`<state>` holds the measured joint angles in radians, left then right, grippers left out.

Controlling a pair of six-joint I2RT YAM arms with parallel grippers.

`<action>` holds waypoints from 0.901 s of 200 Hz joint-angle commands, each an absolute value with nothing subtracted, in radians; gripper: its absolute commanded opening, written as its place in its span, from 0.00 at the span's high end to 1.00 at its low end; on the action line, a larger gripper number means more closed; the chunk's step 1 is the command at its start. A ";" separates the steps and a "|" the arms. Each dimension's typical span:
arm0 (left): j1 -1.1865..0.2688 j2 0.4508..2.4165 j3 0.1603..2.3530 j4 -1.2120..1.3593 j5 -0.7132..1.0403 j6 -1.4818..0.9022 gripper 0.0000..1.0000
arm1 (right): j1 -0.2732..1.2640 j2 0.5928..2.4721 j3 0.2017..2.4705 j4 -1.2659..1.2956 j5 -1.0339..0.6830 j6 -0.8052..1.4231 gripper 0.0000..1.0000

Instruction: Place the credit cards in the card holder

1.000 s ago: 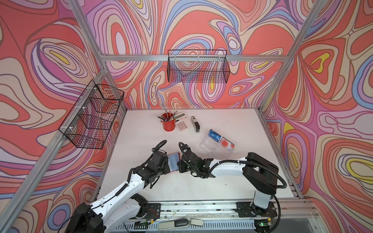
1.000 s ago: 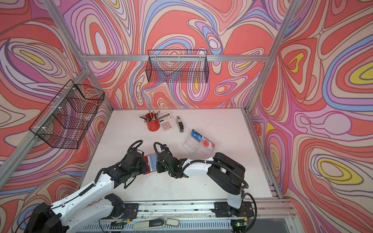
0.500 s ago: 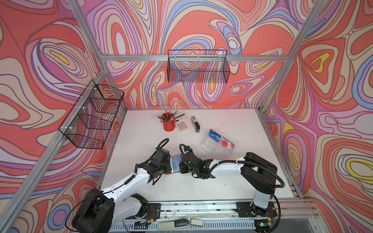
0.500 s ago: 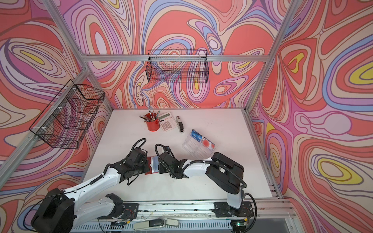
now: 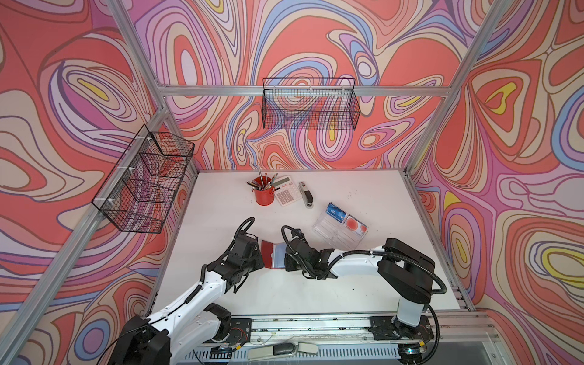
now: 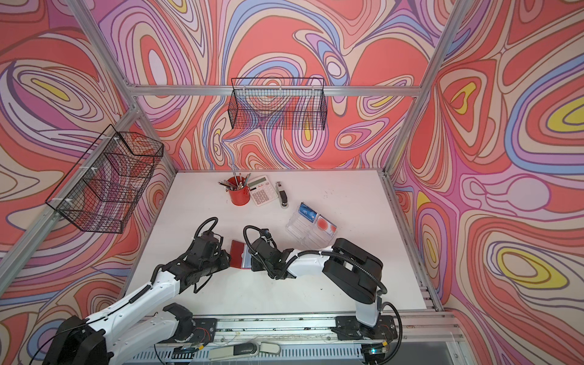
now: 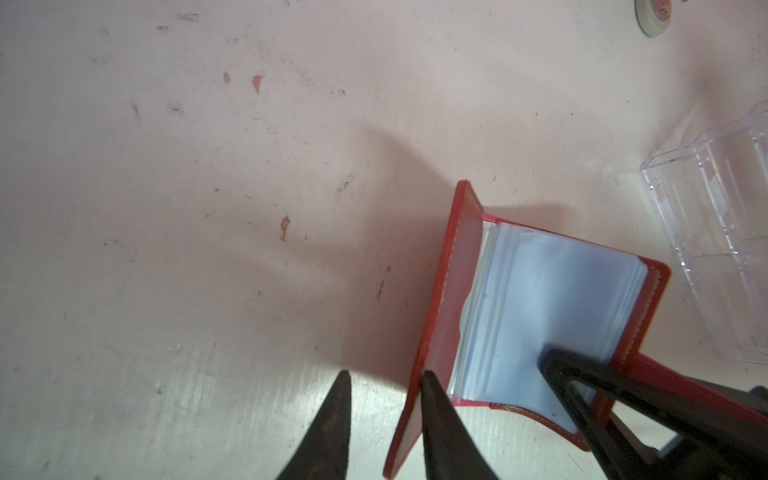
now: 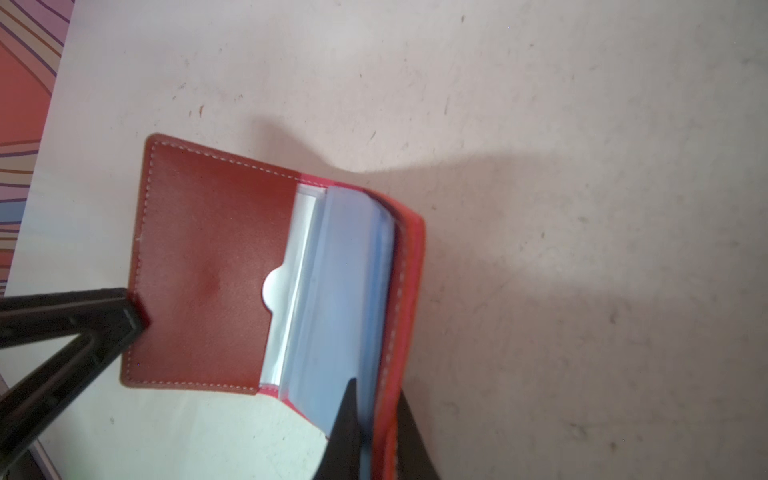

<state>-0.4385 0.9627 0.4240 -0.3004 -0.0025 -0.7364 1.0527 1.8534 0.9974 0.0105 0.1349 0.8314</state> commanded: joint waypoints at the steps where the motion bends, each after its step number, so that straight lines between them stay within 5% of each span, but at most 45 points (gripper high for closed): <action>1: -0.428 0.940 0.407 -0.295 0.012 -0.743 0.69 | 1.046 1.849 1.015 -0.032 0.149 0.841 1.00; 56: -0.420 1.013 0.381 -0.171 0.092 -0.737 0.67 | 1.047 1.876 1.045 -0.043 0.132 0.819 1.00; 128: -0.403 1.175 0.405 -0.128 0.075 -0.745 0.92 | 1.038 1.919 1.110 -0.137 0.181 0.809 1.00; 180: -0.401 1.188 0.423 -0.174 0.047 -0.752 0.86 | 0.989 1.919 1.113 -0.160 0.222 0.790 0.68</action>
<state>-0.4065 1.1774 0.4000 -0.1226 0.0818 -0.7376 1.0172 1.9003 1.0985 -0.1204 0.1627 0.8028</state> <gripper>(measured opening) 0.111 0.276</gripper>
